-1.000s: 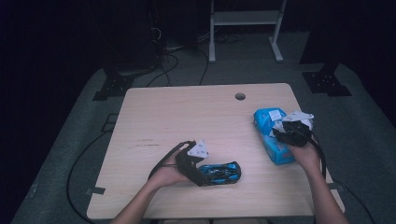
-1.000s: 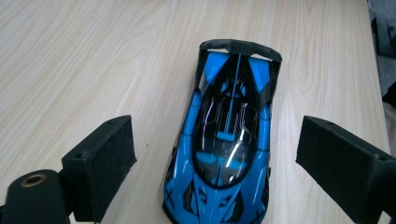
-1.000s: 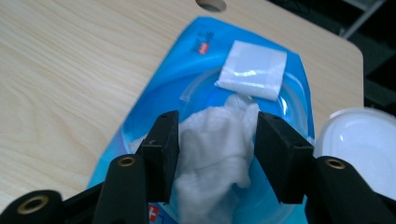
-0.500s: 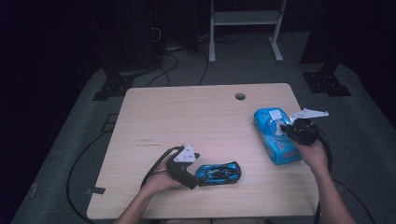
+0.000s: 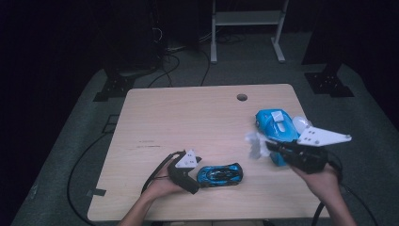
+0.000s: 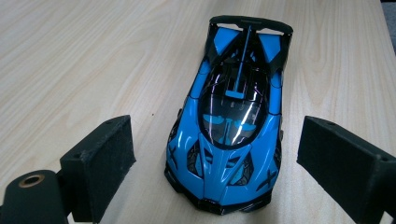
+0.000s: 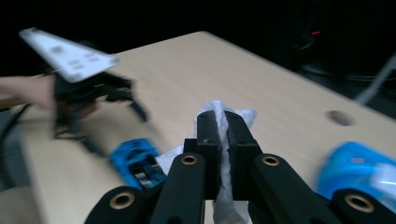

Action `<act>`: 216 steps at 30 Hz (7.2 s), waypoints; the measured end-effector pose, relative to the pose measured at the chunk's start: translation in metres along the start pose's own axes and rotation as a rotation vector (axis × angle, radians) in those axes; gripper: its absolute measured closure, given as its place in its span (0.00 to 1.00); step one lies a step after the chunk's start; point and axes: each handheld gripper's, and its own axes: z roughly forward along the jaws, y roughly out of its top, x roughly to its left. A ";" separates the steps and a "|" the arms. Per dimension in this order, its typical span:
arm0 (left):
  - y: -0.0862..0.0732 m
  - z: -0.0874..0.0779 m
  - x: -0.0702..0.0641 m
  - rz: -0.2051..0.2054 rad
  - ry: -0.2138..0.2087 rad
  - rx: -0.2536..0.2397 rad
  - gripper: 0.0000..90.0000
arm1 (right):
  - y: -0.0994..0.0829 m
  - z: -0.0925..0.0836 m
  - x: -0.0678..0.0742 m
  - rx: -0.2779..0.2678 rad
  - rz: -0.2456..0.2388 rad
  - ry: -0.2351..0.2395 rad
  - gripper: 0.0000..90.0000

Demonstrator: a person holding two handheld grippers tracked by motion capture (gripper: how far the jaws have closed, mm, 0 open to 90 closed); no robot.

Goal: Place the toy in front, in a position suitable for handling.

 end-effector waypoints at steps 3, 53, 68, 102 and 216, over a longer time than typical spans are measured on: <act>0.000 0.001 -0.001 0.002 -0.006 -0.001 0.11 | -0.007 0.009 0.018 0.011 -0.003 0.073 0.95; -0.014 0.023 0.004 0.014 -0.072 0.086 0.25 | -0.085 0.125 0.034 0.299 -0.122 0.092 0.89; -0.014 0.024 0.002 0.014 -0.076 0.084 0.24 | -0.087 0.113 0.040 0.280 -0.181 0.062 0.93; -0.013 0.026 0.001 0.022 -0.086 0.077 0.25 | -0.088 0.121 0.045 0.283 -0.143 0.155 0.94; -0.015 0.024 0.001 0.025 -0.089 0.069 0.26 | -0.060 0.169 0.076 0.340 -0.180 0.329 0.93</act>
